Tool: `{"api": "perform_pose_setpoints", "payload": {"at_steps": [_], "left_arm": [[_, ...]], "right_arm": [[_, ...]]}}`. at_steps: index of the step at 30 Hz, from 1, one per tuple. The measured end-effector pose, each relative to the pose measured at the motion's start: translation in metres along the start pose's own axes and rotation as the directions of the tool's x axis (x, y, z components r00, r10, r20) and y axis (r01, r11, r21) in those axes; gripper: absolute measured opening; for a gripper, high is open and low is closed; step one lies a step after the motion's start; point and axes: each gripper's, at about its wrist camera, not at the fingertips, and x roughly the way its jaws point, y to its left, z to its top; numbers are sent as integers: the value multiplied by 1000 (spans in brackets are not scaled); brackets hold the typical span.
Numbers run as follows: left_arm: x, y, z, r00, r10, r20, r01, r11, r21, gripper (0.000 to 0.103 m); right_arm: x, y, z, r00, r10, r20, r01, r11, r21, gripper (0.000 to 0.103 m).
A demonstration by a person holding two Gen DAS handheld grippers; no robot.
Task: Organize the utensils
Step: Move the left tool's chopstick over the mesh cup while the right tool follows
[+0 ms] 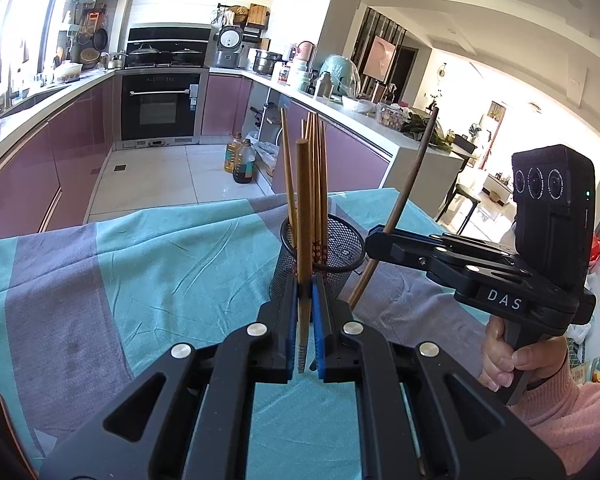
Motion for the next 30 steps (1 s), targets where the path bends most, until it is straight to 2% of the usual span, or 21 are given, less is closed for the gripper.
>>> {"api": "perform_pose_setpoints", "payload": {"at_steps": [30], "left_arm": [[-17,-9,24,997,19,75,-23,999,46,8]], "right_arm": [[-19,7,22,997,-23,75,27,998,-57,6]]}}
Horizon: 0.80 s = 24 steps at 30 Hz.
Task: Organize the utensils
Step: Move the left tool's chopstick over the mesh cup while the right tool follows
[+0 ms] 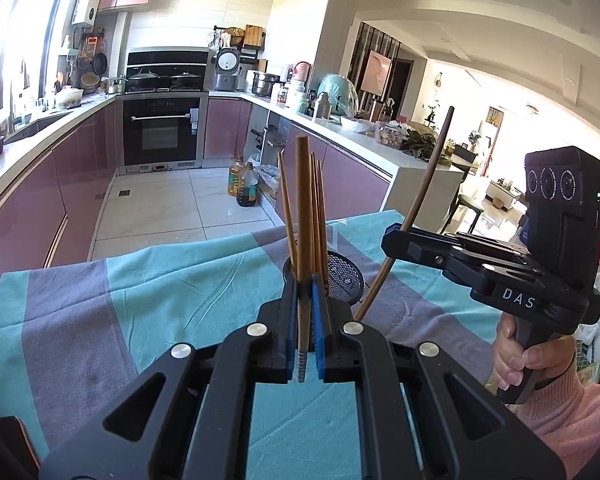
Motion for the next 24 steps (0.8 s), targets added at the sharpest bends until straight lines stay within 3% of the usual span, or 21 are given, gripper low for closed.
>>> {"api": "perform_pose_setpoints", "payload": {"at_steps": [24], "left_arm": [[-7,-3,12,998,-23,62,21,999,31,8]], "right_arm": [[-6,1,15,998,-4,56,6,999,-31,6]]}}
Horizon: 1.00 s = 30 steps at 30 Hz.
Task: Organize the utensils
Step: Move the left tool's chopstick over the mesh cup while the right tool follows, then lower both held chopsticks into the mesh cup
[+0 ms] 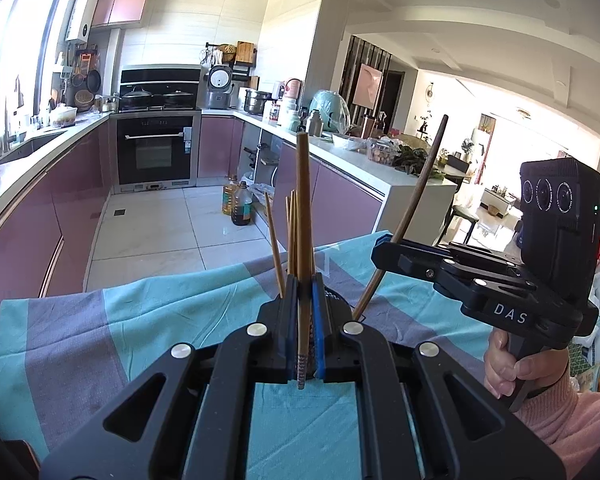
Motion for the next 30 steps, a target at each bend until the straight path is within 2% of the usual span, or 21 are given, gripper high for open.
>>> {"api": "perform_pose_setpoints", "payload": {"at_steps": [30], "left_arm": [[-11,-4,20,996,-36,83,34,999,19,8]], "right_arm": [[-7,0,16,998,-33,48,34,999,-20,6]]}}
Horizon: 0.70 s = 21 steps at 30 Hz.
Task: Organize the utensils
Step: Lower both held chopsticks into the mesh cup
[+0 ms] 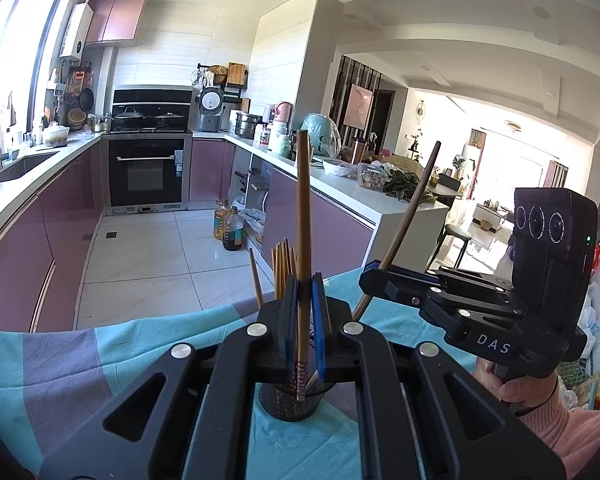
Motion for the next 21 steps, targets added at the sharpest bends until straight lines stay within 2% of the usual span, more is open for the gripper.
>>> {"api": "perform_pose_setpoints", "payload": {"at_steps": [12,21], "left_arm": [[1,-4,-2,1000,7,-6,-7,1000,1,8],[7,-7,8,1000,15,-17,-15,1000,2,8]], "right_arm": [[-3,-3,-2,1000,-16,-3,16,1000,7,6],[2,-9,-2,999,-30,-17,31,999,19,6]]}}
